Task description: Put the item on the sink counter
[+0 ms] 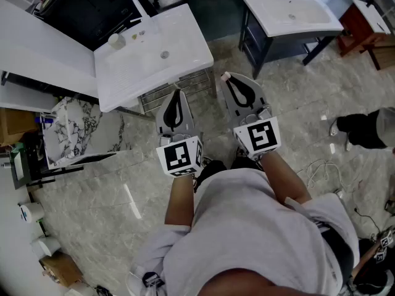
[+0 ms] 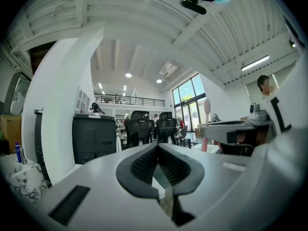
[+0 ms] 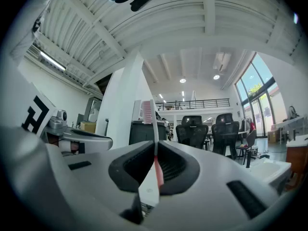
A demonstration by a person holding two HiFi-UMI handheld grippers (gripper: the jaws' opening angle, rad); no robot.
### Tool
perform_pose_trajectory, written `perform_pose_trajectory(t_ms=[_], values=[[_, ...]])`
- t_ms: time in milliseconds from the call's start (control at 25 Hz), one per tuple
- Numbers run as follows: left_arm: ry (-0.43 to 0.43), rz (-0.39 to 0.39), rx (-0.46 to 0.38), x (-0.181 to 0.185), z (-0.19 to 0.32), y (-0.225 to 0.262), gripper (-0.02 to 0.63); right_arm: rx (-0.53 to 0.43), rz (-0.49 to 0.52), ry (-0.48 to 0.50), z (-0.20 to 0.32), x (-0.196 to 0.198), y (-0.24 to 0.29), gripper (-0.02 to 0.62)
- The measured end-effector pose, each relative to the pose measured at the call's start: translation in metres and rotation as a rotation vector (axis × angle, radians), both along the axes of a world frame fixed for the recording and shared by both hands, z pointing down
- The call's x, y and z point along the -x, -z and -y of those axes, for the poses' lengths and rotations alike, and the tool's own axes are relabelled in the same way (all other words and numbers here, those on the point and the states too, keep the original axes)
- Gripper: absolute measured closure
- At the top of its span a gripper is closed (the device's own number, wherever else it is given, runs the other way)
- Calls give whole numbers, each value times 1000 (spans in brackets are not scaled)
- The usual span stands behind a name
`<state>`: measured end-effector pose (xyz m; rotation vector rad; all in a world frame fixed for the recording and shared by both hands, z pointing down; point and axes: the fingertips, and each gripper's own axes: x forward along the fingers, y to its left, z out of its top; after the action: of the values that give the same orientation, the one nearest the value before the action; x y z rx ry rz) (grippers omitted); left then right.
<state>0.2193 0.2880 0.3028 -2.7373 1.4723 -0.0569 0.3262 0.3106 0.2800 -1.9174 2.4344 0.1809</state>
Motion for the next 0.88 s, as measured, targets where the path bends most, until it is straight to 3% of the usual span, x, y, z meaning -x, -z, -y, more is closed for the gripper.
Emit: perform_pose_trajectory(t_ms=[400,880], values=[[5,-18,9,15,0,-6,595,-18,1,24,2,14,0,574],[25,-33,26,62,4,-17,595,-7,-18,46,13,61,-7,574]])
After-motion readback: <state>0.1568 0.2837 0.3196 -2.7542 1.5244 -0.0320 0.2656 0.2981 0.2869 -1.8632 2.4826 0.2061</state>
